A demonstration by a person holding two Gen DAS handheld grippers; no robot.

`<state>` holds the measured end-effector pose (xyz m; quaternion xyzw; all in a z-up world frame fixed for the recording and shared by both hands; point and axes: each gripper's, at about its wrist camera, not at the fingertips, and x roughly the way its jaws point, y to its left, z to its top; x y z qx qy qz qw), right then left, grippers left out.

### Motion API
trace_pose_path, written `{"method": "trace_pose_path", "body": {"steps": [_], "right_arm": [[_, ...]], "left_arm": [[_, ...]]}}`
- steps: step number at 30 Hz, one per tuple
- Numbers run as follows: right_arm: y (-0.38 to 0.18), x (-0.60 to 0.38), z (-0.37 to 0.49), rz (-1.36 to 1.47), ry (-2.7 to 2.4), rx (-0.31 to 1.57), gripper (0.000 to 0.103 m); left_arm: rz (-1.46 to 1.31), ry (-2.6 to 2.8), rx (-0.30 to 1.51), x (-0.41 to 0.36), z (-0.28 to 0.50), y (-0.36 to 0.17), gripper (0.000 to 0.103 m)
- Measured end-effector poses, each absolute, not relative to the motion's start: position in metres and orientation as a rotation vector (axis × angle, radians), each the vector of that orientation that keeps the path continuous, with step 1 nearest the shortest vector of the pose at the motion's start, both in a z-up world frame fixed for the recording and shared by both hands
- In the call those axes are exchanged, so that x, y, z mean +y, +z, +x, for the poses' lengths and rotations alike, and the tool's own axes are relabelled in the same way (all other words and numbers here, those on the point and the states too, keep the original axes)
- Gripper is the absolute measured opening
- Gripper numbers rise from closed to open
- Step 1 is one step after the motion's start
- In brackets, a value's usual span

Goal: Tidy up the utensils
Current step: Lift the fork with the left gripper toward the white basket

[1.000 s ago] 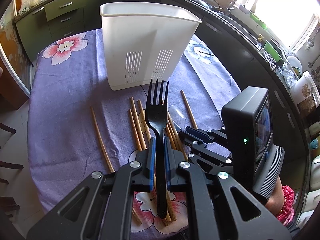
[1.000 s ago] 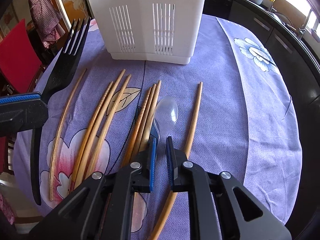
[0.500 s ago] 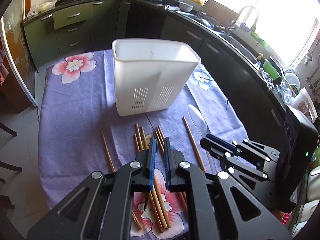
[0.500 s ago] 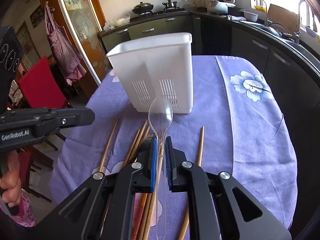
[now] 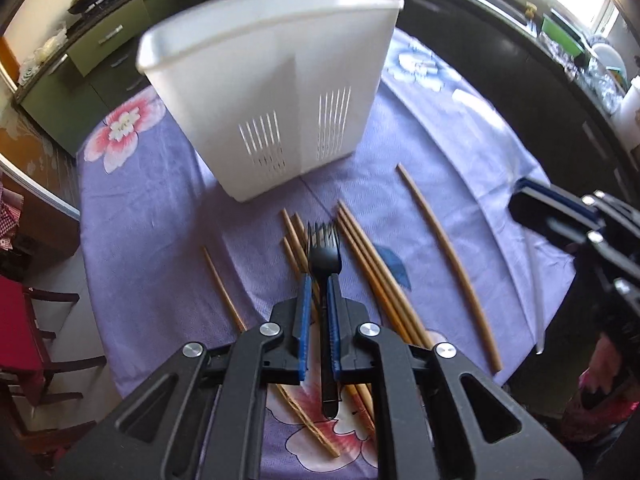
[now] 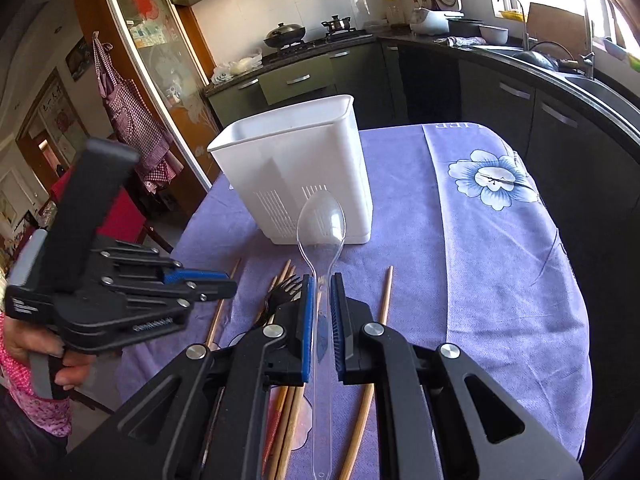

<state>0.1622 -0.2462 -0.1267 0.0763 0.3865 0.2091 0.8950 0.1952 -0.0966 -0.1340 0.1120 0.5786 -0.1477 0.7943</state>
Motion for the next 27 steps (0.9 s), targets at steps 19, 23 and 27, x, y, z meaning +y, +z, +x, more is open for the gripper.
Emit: {"method": "trace_pose_path", "body": {"steps": [19, 23, 27], "right_arm": [[-0.135, -0.249, 0.169, 0.179, 0.443, 0.838, 0.009], [-0.135, -0.251, 0.170, 0.184, 0.438, 0.839, 0.009], [-0.133, -0.254, 0.169, 0.191, 0.432, 0.831, 0.009]], "left_arm": [[0.386, -0.307, 1.337, -0.118, 0.209, -0.186, 0.019], [0.396, -0.313, 1.343, -0.116, 0.208, -0.187, 0.015], [0.403, -0.310, 1.332, -0.122, 0.208, -0.186, 0.009]]}}
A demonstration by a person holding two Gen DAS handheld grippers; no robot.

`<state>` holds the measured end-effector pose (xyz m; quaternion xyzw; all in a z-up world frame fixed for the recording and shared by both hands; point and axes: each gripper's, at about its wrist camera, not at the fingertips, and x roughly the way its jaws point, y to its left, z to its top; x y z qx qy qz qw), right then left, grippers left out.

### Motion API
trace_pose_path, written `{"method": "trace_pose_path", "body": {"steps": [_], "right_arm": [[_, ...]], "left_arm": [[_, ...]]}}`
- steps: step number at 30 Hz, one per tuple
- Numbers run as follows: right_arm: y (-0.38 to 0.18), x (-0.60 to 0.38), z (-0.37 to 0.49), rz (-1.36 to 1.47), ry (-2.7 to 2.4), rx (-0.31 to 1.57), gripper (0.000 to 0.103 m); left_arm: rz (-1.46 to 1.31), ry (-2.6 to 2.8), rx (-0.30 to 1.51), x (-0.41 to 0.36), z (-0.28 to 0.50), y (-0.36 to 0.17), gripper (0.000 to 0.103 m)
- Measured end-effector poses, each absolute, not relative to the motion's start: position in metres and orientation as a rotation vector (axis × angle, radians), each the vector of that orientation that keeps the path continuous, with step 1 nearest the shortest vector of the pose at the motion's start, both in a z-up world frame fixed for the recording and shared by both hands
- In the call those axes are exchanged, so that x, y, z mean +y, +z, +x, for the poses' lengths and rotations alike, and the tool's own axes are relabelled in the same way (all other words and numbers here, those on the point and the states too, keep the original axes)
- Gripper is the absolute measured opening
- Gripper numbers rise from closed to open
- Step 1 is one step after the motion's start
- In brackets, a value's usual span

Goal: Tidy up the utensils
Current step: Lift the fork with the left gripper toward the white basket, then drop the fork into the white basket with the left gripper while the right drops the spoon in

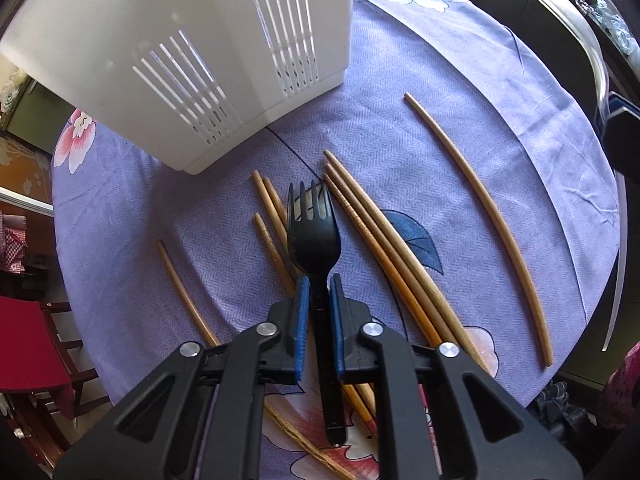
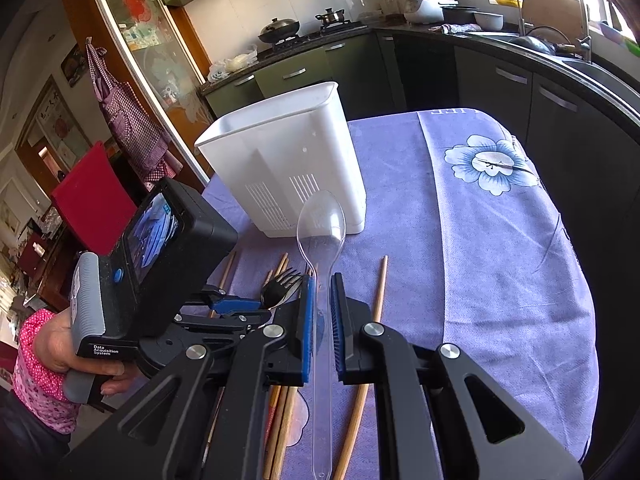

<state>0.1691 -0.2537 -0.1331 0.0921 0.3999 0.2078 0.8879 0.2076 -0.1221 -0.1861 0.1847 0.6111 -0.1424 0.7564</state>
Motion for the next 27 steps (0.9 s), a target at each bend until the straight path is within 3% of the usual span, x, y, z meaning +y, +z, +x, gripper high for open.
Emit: {"method": "trace_pose_path", "body": {"steps": [7, 13, 21, 27], "right_arm": [[-0.130, -0.254, 0.166, 0.198, 0.441, 0.816, 0.009], [-0.126, -0.255, 0.164, 0.202, 0.450, 0.800, 0.009], [-0.125, -0.264, 0.165, 0.222, 0.458, 0.783, 0.009], [-0.128, -0.272, 0.171, 0.240, 0.460, 0.783, 0.009]], "left_arm": [[0.333, -0.322, 1.286, -0.112, 0.201, -0.161, 0.008], [0.208, -0.390, 1.176, -0.099, 0.189, -0.099, 0.008], [-0.007, -0.373, 0.762, -0.077, 0.208, 0.006, 0.009], [-0.065, -0.274, 0.439, -0.072, 0.242, 0.031, 0.009]]}}
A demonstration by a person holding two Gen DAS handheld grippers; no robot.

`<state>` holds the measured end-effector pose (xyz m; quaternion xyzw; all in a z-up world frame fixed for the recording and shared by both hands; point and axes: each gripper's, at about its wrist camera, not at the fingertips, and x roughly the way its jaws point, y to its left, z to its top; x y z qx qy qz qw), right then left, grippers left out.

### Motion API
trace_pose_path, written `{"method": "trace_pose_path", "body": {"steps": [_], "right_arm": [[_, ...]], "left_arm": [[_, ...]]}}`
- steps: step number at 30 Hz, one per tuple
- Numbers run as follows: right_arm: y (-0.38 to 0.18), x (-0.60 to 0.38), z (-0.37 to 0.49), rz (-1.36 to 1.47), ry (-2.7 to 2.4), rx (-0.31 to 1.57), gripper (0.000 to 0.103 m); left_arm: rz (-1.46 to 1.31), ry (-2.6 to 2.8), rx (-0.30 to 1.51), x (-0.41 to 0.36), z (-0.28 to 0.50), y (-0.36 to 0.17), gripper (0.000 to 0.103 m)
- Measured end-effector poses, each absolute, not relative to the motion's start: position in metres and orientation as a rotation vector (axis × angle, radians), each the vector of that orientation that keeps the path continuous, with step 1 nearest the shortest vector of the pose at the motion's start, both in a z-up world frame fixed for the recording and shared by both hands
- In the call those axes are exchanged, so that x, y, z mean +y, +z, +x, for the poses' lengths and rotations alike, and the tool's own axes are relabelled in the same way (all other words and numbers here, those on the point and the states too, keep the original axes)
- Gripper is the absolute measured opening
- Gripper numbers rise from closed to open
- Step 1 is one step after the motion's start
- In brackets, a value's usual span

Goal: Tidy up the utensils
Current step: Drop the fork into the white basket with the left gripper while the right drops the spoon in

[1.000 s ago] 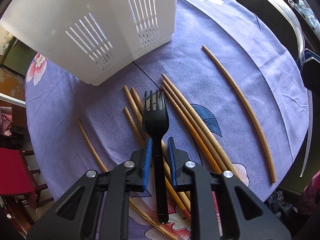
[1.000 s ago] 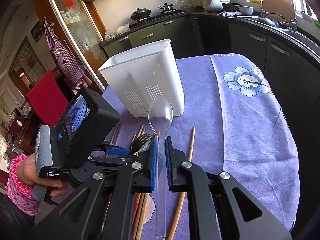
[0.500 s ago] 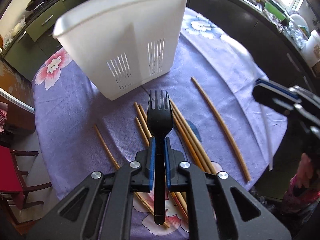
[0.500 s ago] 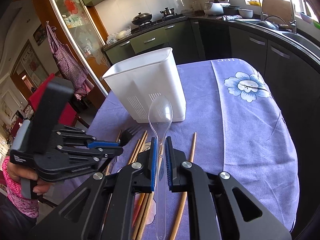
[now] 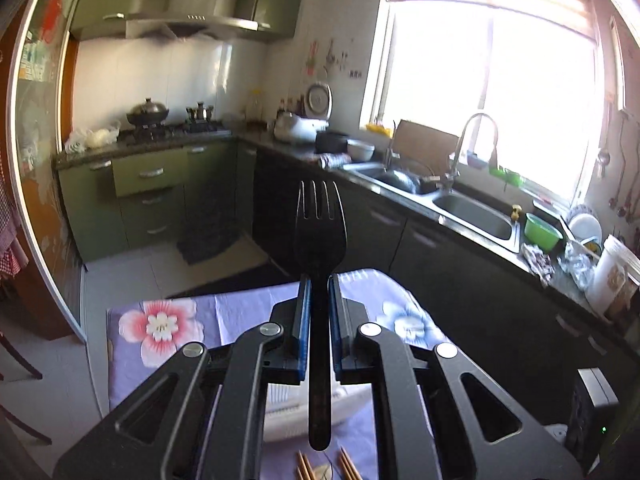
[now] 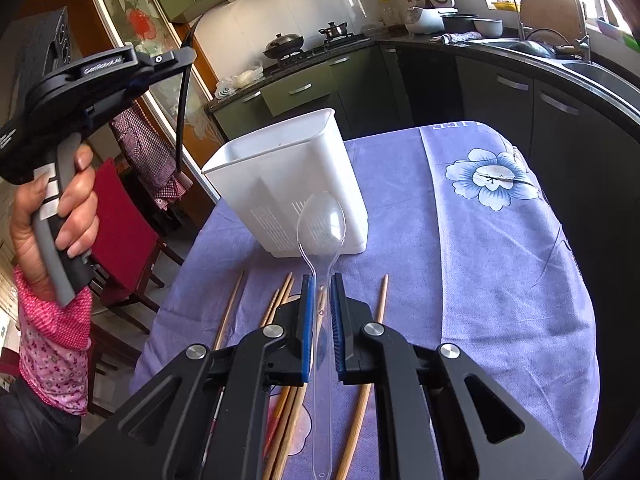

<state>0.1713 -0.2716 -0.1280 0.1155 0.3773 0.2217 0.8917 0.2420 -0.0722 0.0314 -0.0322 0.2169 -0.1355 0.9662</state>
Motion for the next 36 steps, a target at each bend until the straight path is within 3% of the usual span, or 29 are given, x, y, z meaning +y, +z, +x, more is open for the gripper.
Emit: {"method": "trace_pose_path", "body": {"steps": [6, 17, 22, 27, 32, 36], "right_arm": [[-0.126, -0.281, 0.174, 0.263, 0.471, 0.773, 0.009], [-0.103, -0.281, 0.180, 0.260, 0.507, 0.721, 0.010], [-0.084, -0.273, 0.182, 0.237, 0.516, 0.685, 0.009], [-0.062, -0.263, 0.189, 0.213, 0.511, 0.624, 0.009], [-0.028, -0.241, 0.212, 0.176, 0.518, 0.529, 0.009], [-0.001, -0.221, 0.238, 0.148, 0.501, 0.440, 0.009]], "left_arm": [[-0.063, -0.206, 0.315, -0.072, 0.269, 0.019, 0.009], [-0.037, -0.158, 0.402, -0.071, 0.279, -0.038, 0.009], [-0.040, -0.152, 0.422, -0.065, 0.268, -0.050, 0.026], [-0.119, -0.125, 0.388, -0.045, 0.240, -0.037, 0.028], [-0.232, -0.059, 0.279, -0.022, 0.184, -0.031, 0.043], [-0.207, 0.016, 0.176, -0.017, 0.151, -0.044, 0.043]]}}
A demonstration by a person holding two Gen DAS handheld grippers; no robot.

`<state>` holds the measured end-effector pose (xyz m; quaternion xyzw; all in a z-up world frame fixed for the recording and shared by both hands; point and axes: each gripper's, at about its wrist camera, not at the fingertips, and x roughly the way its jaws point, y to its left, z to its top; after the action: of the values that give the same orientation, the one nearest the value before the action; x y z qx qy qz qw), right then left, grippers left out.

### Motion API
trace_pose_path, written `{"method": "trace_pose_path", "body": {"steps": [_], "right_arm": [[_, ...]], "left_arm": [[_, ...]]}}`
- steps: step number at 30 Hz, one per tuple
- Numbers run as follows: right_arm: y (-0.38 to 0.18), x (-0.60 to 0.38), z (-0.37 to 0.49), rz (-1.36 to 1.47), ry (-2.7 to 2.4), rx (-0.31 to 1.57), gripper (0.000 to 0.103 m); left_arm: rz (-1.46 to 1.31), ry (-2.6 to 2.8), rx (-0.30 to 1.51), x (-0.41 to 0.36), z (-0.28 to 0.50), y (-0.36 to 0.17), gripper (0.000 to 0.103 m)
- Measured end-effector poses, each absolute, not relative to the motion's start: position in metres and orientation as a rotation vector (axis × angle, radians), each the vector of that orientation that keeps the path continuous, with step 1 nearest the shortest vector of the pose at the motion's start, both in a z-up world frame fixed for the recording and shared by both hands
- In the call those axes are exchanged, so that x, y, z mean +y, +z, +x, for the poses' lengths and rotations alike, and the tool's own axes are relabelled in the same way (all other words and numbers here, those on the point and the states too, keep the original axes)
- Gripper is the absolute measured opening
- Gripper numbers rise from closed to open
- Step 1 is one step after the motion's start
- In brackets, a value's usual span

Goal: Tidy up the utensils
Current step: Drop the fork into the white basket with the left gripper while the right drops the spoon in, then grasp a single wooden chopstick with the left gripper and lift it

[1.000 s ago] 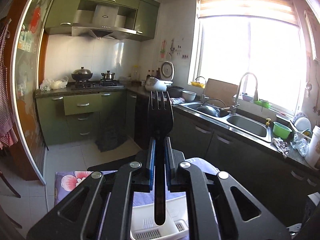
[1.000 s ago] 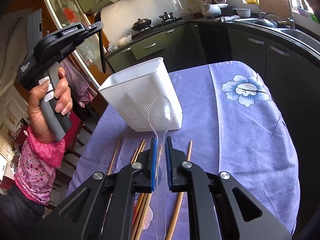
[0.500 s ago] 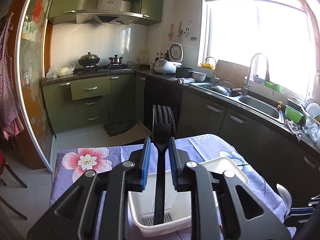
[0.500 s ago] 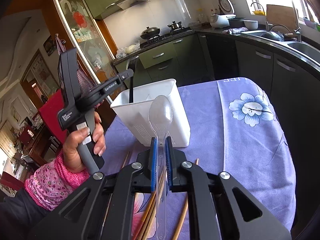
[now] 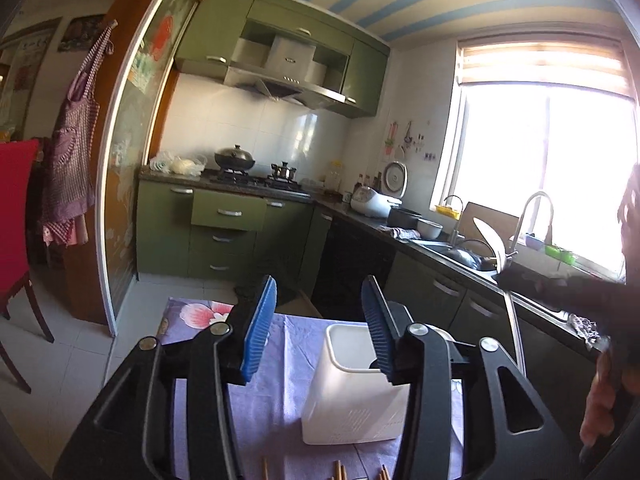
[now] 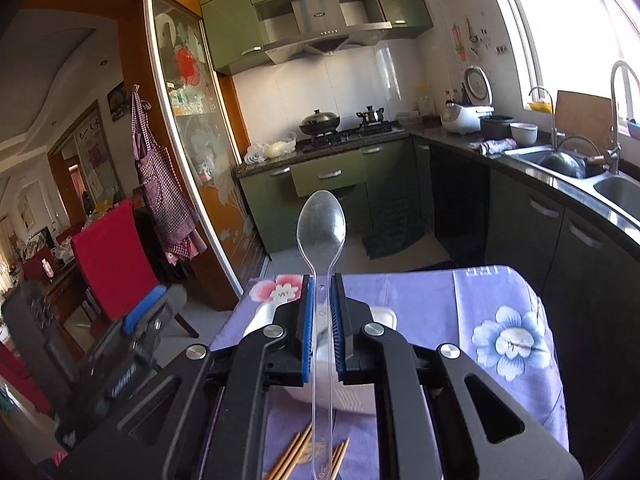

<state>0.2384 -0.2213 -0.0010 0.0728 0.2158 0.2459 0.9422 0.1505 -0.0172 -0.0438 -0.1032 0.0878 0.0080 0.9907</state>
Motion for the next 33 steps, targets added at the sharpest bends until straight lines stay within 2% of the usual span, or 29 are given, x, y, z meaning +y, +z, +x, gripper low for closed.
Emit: {"method": "trace_pose_path", "body": {"steps": [7, 14, 25, 27, 28, 32, 33], "right_arm": [[0.013, -0.196, 0.301, 0.115, 0.410, 0.343, 0.010], [-0.011, -0.184, 0.345, 0.093, 0.352, 0.312, 0.010], [-0.071, -0.181, 0.310, 0.040, 0.331, 0.354, 0.010], [-0.076, -0.185, 0.302, 0.049, 0.338, 0.364, 0.024], [-0.078, -0.186, 0.298, 0.045, 0.336, 0.371, 0.039], [-0.080, -0.198, 0.278, 0.047, 0.335, 0.386, 0.041], [-0.078, -0.202, 0.273, 0.055, 0.335, 0.383, 0.041]], "left_arm": [[-0.231, 0.036, 0.219, -0.007, 0.163, -0.076, 0.043], [-0.287, 0.054, 0.302, 0.009, 0.185, -0.105, 0.043], [-0.300, 0.036, 0.334, 0.011, 0.189, -0.106, 0.043], [-0.298, 0.032, 0.357, 0.010, 0.190, -0.105, 0.045], [-0.301, 0.034, 0.366, 0.010, 0.190, -0.104, 0.045], [-0.263, 0.048, 0.424, 0.006, 0.186, -0.097, 0.046], [-0.252, 0.051, 0.447, 0.005, 0.185, -0.096, 0.050]]}}
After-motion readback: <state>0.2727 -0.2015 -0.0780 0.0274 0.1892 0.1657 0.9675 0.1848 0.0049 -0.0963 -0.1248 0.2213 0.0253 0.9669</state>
